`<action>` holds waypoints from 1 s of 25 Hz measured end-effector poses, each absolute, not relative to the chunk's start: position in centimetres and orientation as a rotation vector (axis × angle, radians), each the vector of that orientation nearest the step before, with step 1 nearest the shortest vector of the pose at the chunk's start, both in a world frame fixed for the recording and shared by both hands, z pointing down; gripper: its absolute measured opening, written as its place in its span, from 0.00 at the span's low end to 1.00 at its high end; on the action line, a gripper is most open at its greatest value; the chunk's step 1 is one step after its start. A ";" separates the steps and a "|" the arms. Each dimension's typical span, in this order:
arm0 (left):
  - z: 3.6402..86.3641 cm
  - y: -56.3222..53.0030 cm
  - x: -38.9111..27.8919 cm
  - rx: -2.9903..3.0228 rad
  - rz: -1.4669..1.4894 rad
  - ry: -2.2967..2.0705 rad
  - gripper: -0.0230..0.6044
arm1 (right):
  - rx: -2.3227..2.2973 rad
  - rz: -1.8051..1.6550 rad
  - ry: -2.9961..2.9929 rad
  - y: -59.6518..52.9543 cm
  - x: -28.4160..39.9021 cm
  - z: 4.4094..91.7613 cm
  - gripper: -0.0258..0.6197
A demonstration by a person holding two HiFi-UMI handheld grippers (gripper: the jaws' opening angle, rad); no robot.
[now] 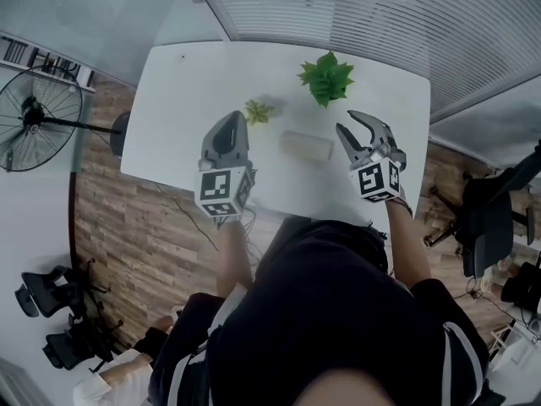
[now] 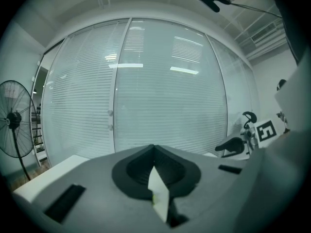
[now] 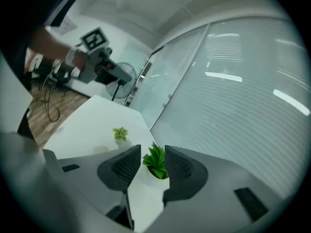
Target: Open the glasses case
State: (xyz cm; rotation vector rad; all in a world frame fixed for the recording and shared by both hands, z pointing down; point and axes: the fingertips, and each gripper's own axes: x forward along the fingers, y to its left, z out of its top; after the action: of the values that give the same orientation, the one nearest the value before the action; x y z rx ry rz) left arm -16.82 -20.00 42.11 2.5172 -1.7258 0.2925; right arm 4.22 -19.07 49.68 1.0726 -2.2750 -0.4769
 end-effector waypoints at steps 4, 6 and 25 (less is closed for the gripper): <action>42.6 -19.5 -17.5 2.502 0.307 -1.728 0.04 | 0.849 -0.642 -2.093 -17.8 2.4 54.6 0.30; 42.6 -19.1 -17.6 2.504 0.304 -1.729 0.04 | 0.701 -0.681 -2.033 -16.2 1.4 58.1 0.30; 42.5 -18.6 -18.8 2.487 0.303 -1.749 0.04 | 0.395 -0.830 -1.864 -10.5 -0.3 70.7 0.28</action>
State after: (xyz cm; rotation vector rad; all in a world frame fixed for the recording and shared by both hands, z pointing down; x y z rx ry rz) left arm -18.76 -18.61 42.49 2.4868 -1.7488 0.3030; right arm -0.28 -10.48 70.66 0.3947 -1.8639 -0.8303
